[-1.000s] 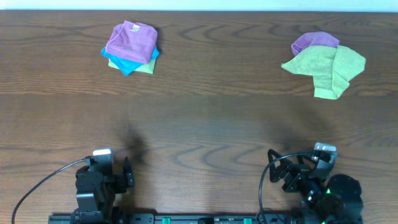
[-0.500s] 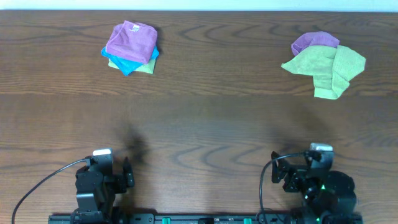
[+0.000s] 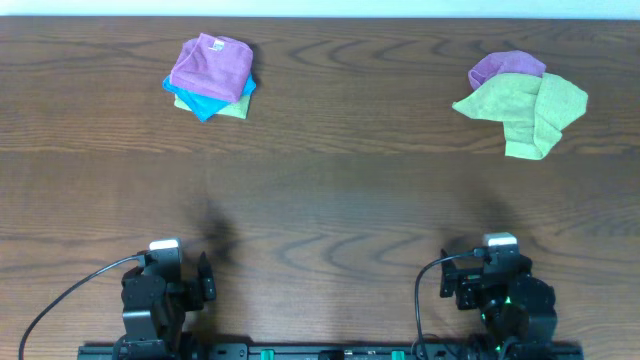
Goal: Fold the cloth
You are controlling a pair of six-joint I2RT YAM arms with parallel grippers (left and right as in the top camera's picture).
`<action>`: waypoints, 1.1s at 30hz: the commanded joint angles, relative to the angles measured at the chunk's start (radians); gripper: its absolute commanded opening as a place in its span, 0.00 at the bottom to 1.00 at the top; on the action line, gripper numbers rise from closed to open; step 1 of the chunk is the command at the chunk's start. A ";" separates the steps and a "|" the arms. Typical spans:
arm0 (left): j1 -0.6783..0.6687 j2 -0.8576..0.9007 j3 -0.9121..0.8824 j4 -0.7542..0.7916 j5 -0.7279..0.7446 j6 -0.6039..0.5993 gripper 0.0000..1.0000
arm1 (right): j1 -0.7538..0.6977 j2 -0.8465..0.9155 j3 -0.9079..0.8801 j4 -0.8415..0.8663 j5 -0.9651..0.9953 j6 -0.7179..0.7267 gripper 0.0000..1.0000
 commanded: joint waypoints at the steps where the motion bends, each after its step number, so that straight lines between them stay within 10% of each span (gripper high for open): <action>1: -0.002 -0.010 -0.006 -0.069 -0.021 0.022 0.95 | -0.015 -0.018 -0.029 0.001 0.042 -0.023 0.99; 33: -0.002 -0.010 -0.006 -0.069 -0.021 0.022 0.95 | -0.015 -0.018 -0.079 0.002 0.106 0.128 0.99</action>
